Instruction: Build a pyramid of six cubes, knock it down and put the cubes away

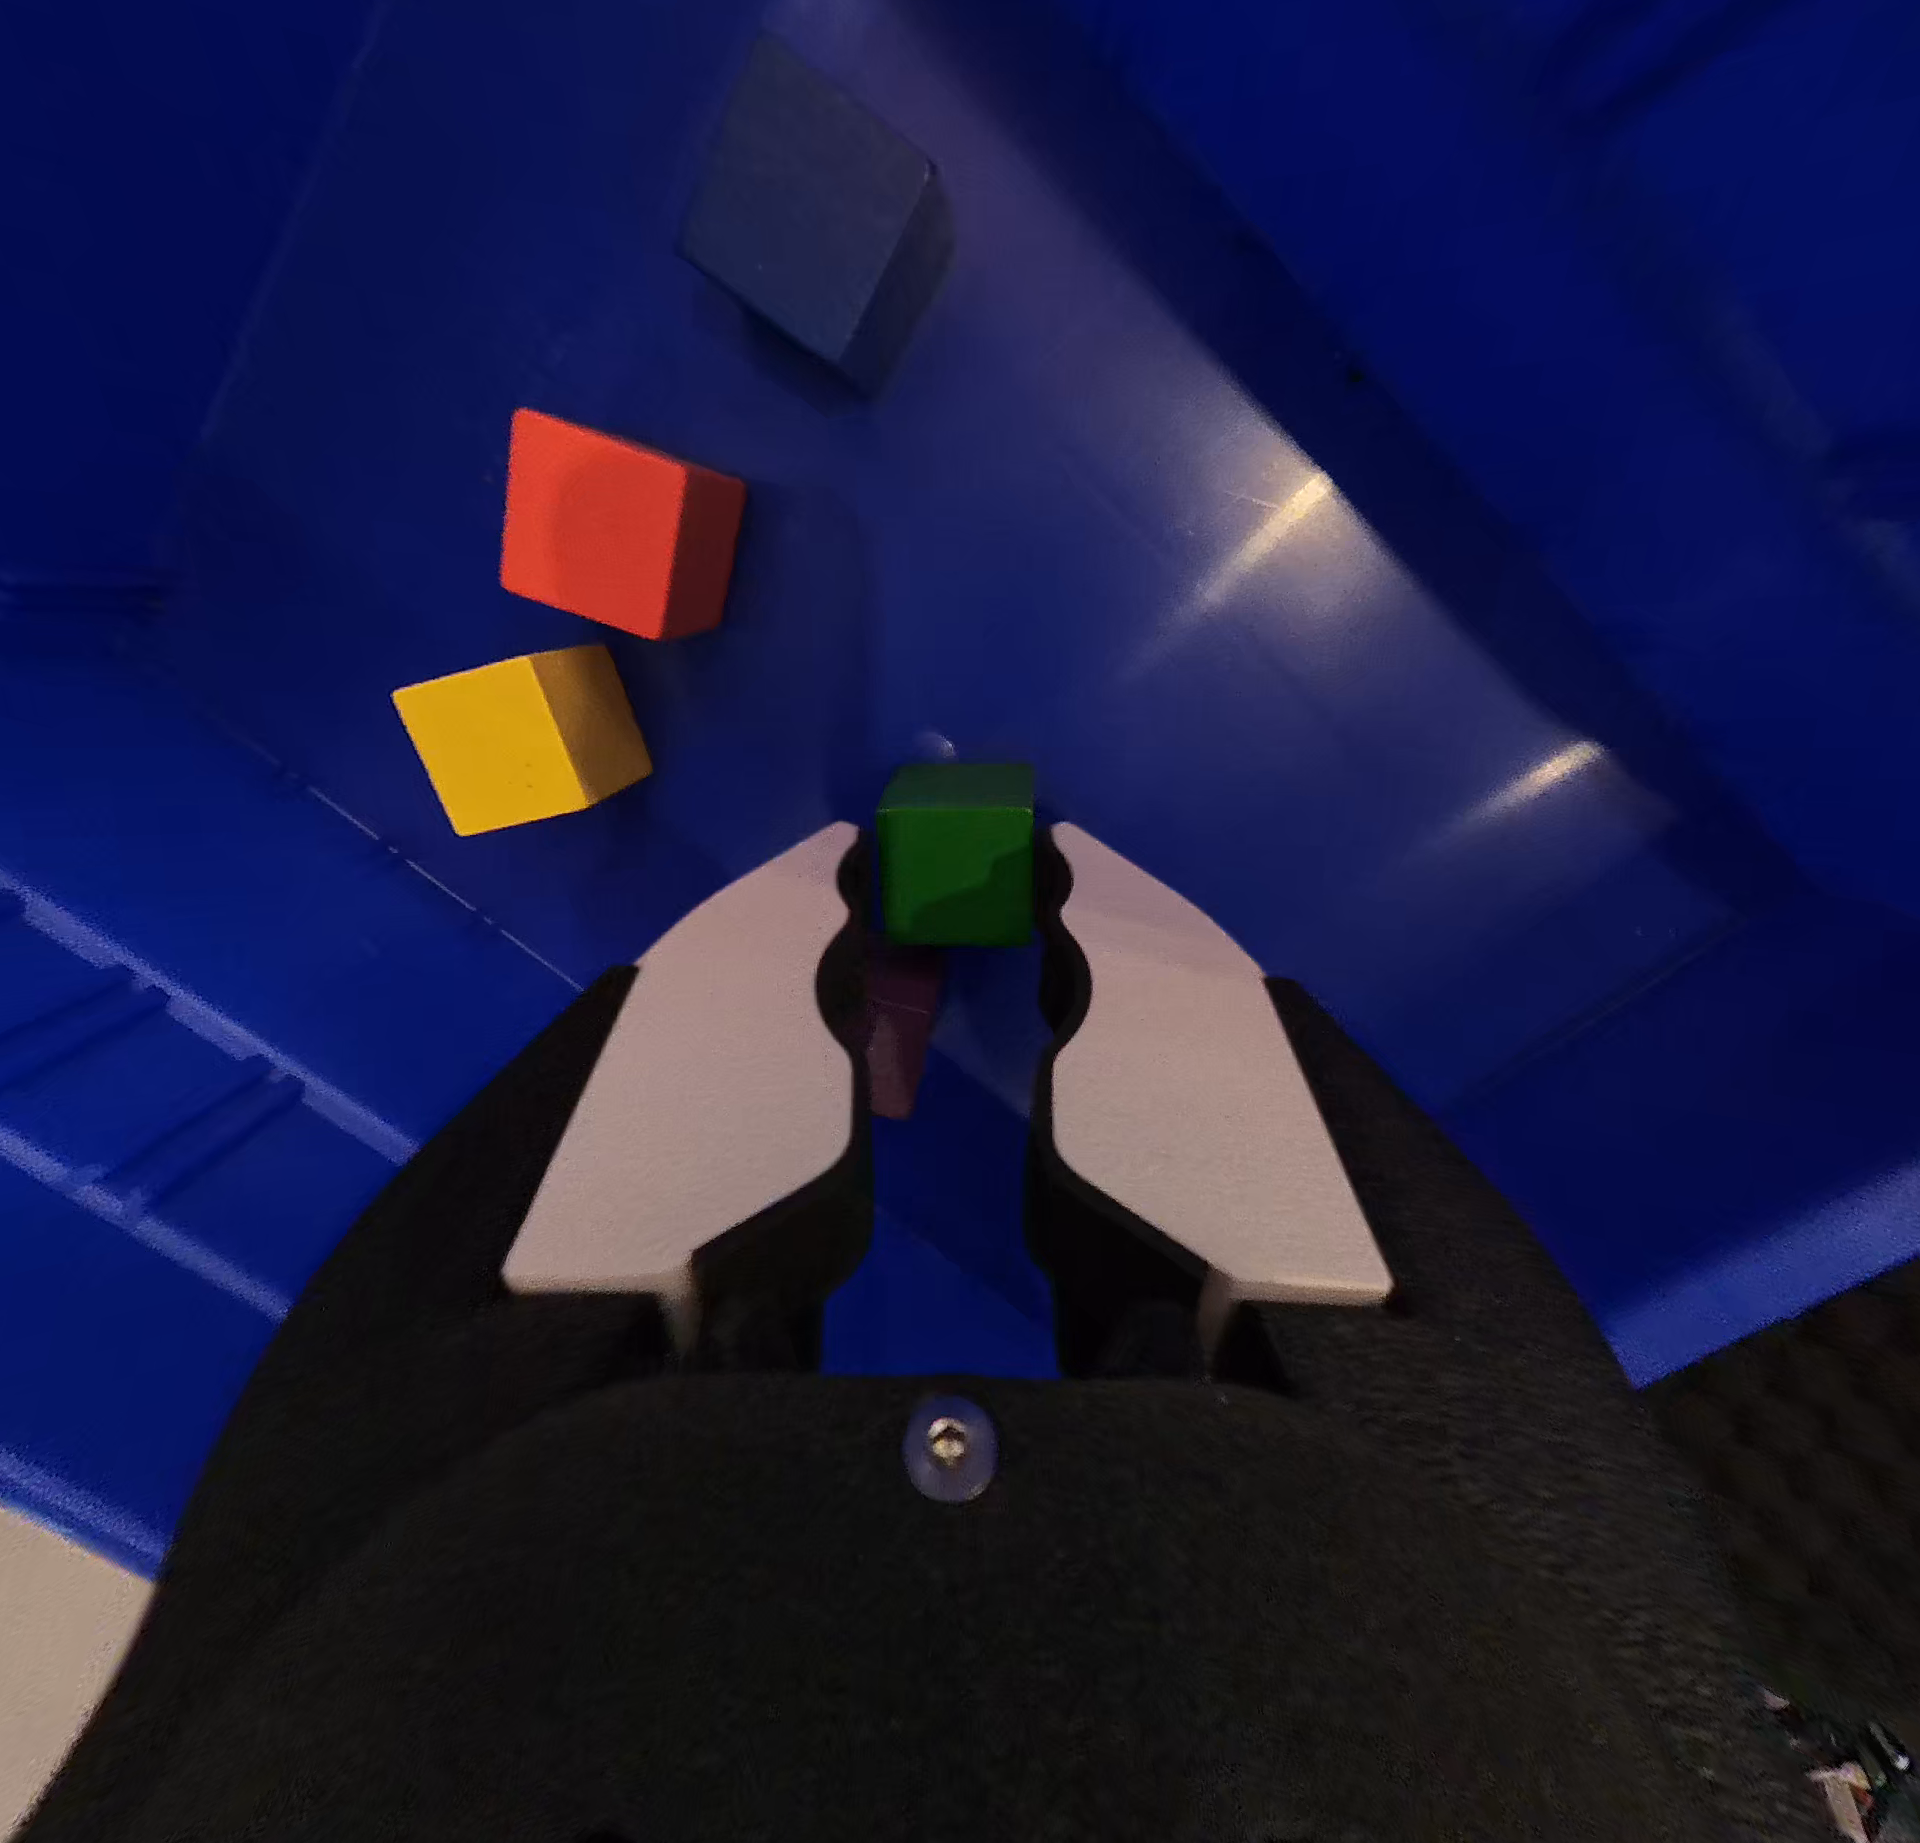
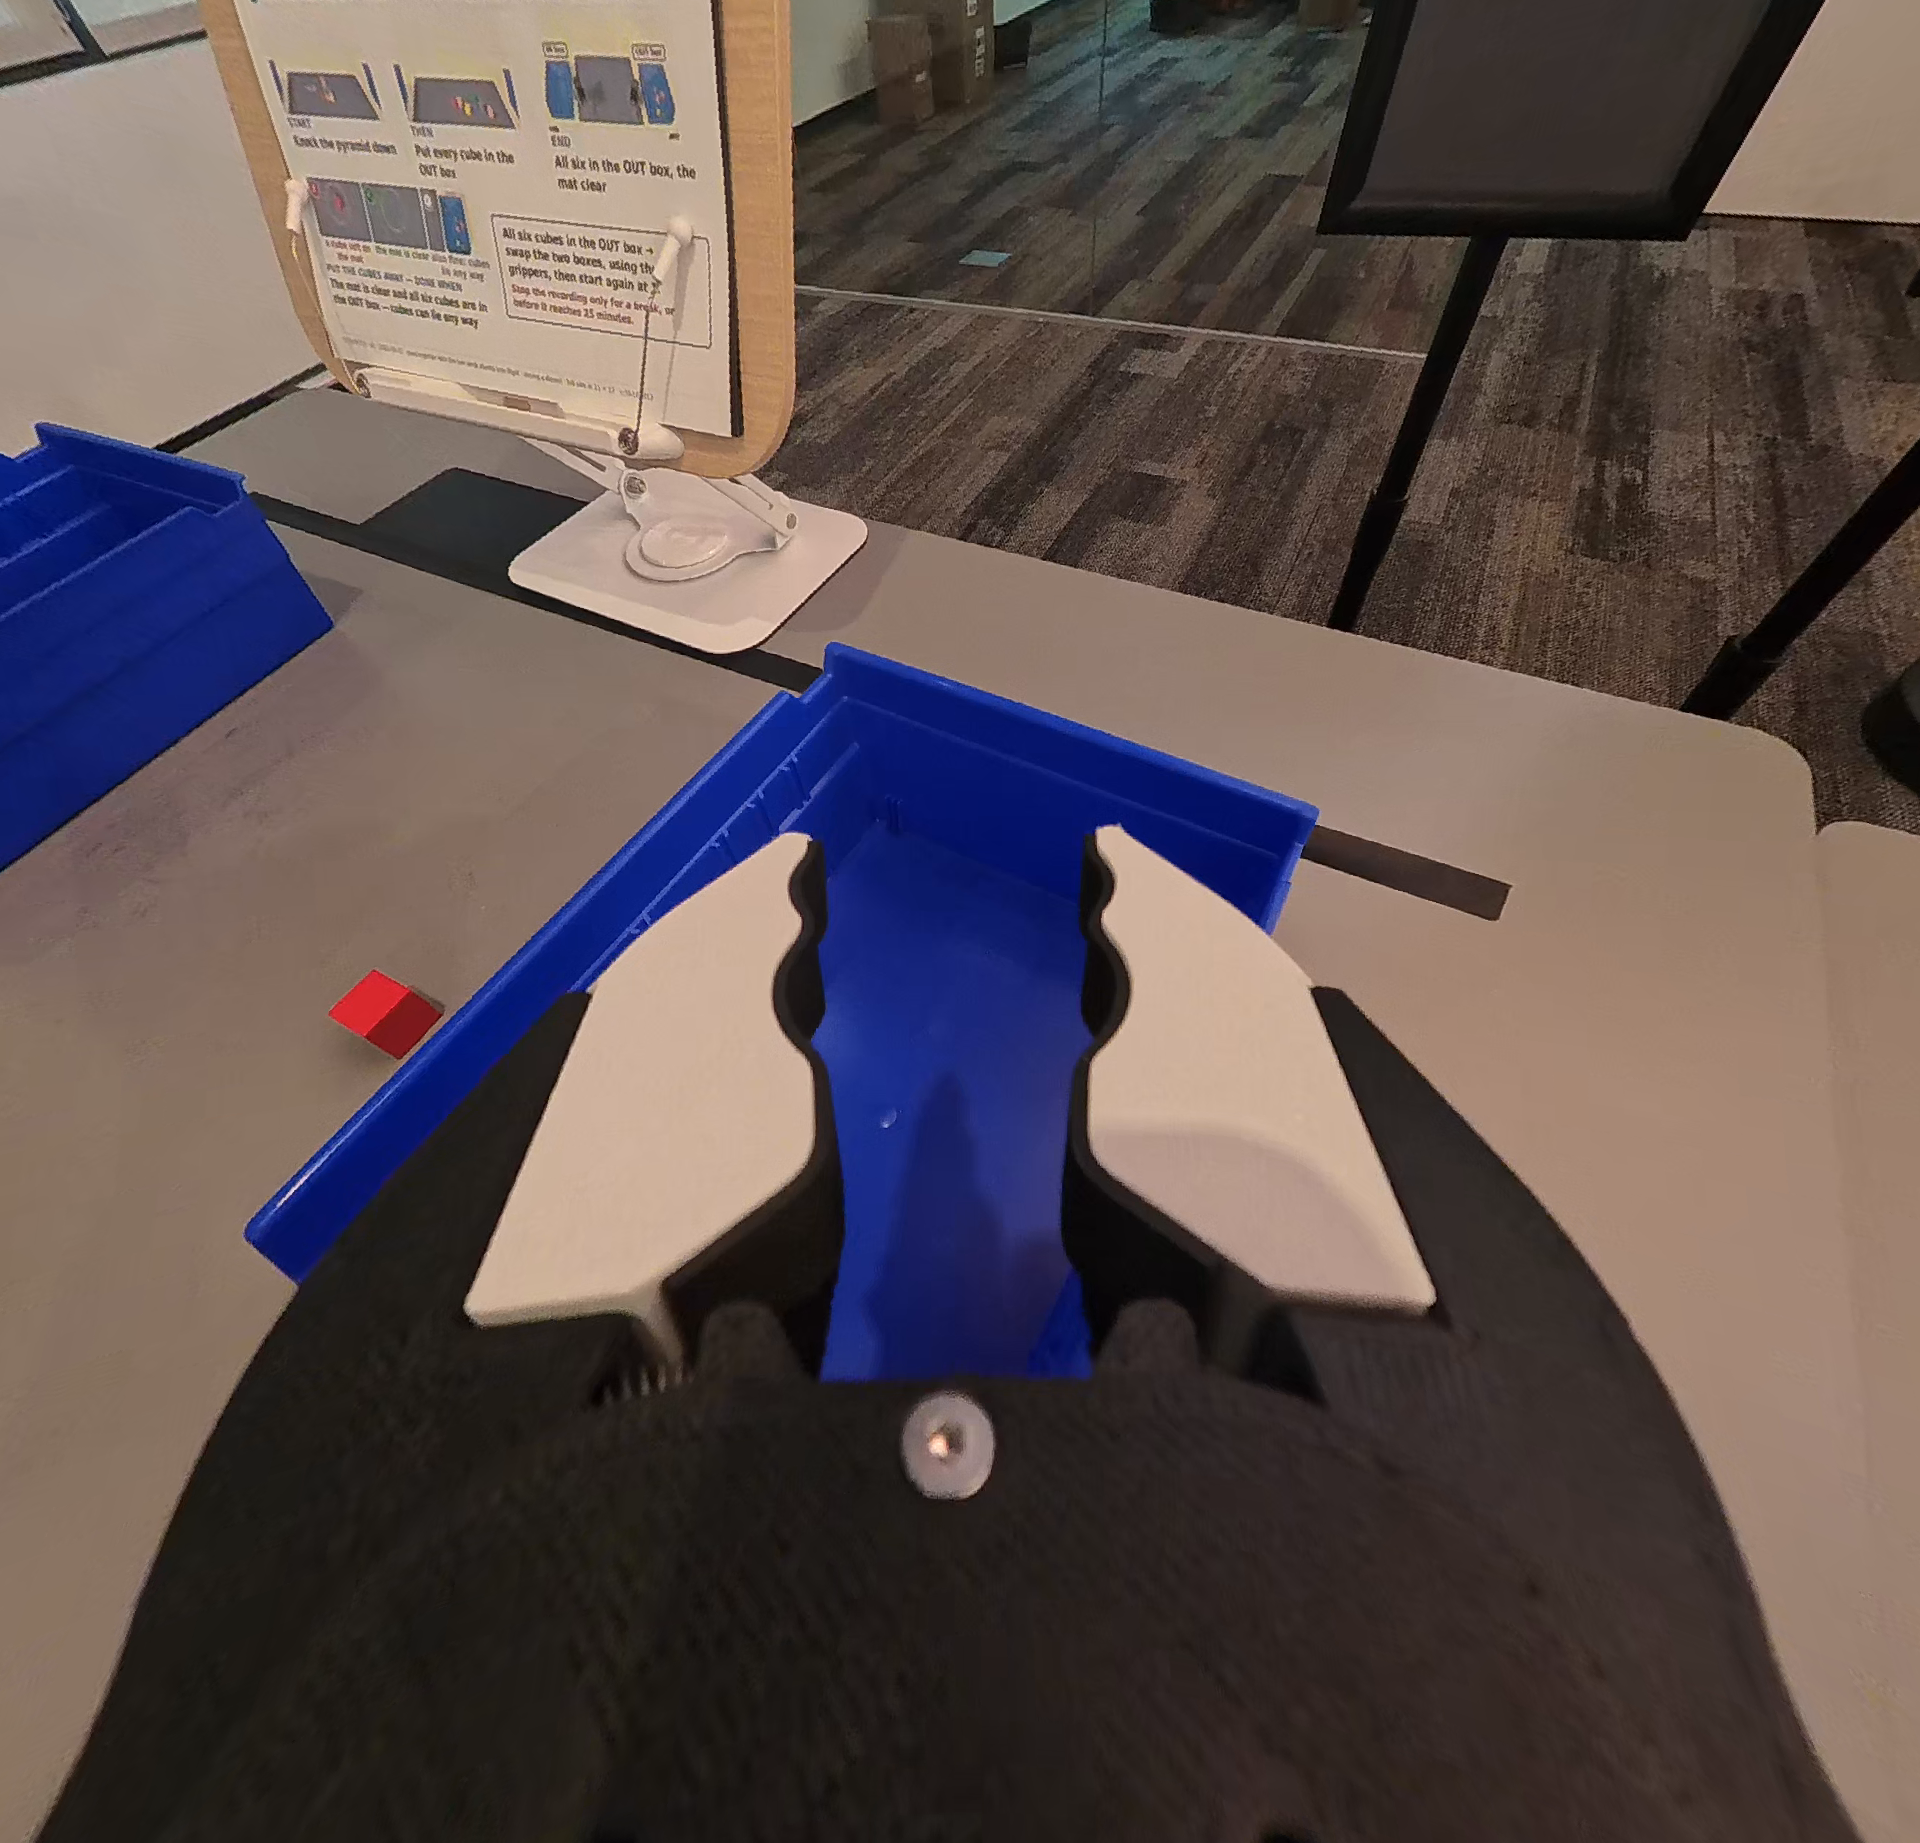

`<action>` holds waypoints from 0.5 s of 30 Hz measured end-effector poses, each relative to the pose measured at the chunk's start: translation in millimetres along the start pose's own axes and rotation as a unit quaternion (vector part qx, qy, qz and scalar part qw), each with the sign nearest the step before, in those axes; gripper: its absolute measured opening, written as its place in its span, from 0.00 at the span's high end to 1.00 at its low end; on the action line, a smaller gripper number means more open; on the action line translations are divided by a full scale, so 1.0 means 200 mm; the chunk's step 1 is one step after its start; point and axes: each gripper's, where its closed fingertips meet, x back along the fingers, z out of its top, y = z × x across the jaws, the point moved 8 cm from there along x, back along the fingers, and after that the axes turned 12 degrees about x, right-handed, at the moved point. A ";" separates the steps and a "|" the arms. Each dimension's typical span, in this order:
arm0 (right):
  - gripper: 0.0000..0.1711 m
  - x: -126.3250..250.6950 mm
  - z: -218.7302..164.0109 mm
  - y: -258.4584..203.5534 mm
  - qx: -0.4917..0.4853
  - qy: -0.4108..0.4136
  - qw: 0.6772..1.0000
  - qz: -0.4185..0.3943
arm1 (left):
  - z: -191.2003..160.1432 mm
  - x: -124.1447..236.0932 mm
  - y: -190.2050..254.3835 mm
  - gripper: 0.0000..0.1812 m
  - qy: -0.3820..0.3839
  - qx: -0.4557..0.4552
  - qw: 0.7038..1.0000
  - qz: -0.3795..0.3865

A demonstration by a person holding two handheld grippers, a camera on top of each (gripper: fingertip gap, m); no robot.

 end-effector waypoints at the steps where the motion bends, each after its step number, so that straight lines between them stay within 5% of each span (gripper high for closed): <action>1: 0.72 0.00 0.00 0.00 0.000 0.000 1.000 0.000 | 0.00 0.00 0.00 0.84 0.000 -0.002 1.000 0.001; 8: 0.72 0.00 0.00 0.01 -0.003 0.000 1.000 0.002 | 0.01 0.11 -0.02 0.84 0.009 -0.017 0.999 0.027; 15: 0.72 0.00 0.00 0.01 -0.002 0.000 1.000 -0.002 | 0.30 0.78 0.17 0.84 0.195 -0.058 0.977 0.057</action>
